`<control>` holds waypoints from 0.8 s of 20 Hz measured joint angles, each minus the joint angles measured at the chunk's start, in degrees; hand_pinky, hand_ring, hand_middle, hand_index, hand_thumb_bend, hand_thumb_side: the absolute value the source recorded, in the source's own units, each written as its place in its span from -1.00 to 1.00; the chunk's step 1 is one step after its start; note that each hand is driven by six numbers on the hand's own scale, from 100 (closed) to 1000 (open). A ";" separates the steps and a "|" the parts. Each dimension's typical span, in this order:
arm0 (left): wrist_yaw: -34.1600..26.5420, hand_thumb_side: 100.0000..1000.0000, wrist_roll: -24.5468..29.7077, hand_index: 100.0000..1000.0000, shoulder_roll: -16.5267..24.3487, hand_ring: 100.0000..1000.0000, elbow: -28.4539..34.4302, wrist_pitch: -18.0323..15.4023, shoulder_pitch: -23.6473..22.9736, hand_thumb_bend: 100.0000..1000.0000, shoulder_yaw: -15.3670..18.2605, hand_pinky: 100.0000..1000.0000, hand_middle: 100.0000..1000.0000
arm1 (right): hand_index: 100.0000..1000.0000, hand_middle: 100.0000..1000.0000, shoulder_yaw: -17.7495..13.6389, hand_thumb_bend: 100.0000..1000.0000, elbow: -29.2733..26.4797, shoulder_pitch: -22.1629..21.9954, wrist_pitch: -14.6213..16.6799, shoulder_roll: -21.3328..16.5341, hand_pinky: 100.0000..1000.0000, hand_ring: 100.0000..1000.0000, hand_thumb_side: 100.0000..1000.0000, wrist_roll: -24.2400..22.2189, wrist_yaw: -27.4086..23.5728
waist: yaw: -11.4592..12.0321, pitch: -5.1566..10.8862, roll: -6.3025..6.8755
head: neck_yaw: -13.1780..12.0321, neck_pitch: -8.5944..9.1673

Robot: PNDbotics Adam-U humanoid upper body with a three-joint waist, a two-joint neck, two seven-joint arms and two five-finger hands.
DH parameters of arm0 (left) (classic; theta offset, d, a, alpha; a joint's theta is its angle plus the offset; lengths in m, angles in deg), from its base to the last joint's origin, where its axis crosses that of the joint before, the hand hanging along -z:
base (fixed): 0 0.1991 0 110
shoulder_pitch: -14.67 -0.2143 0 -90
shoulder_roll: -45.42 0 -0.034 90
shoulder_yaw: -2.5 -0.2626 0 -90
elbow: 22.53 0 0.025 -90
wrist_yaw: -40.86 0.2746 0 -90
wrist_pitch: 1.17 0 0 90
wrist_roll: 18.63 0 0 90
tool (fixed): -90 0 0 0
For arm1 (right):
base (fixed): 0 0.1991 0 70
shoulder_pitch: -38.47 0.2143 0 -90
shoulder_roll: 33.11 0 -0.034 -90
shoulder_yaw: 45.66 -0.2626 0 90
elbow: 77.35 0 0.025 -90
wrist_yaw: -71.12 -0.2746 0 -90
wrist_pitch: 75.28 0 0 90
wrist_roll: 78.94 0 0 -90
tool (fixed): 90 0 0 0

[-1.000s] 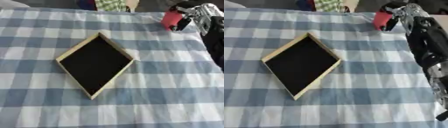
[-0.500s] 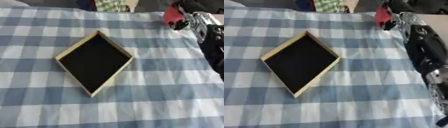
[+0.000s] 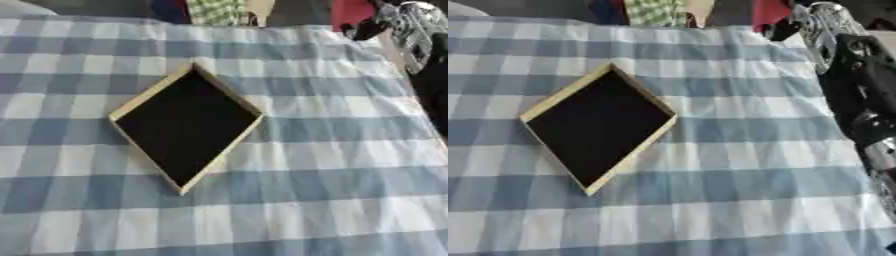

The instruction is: Pick up objects on the table and place them in the box.

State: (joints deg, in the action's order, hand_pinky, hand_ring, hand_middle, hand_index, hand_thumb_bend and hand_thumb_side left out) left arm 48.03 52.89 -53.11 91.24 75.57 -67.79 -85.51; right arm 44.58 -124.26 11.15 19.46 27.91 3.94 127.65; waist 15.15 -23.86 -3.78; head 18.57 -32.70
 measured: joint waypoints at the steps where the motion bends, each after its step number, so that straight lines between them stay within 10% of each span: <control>1: 0.00 0.44 0.01 0.21 0.01 0.13 0.00 0.01 -0.01 -1.00 0.00 0.36 0.07 | -0.63 -0.92 0.12 -0.55 -1.18 -0.23 0.10 -0.25 -1.00 -0.79 -1.00 -1.14 -1.24 | -0.03 0.09 0.00 | -0.15 -0.05; 16: -0.62 0.42 0.02 0.22 0.56 0.14 0.00 0.00 0.00 -1.00 0.00 0.35 0.08 | -0.60 -0.86 10.87 -0.53 -20.28 -1.16 3.62 0.25 -1.00 -0.71 -1.00 -13.34 -13.59 | -0.28 2.43 0.24 | -0.47 -2.04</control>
State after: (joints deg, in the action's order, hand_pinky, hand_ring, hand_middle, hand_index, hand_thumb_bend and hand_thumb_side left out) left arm 47.42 52.90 -52.55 91.24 75.56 -67.79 -85.50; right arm 55.46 -144.54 9.99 23.09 28.16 -9.41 114.06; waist 14.87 -21.44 -3.55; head 18.10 -34.75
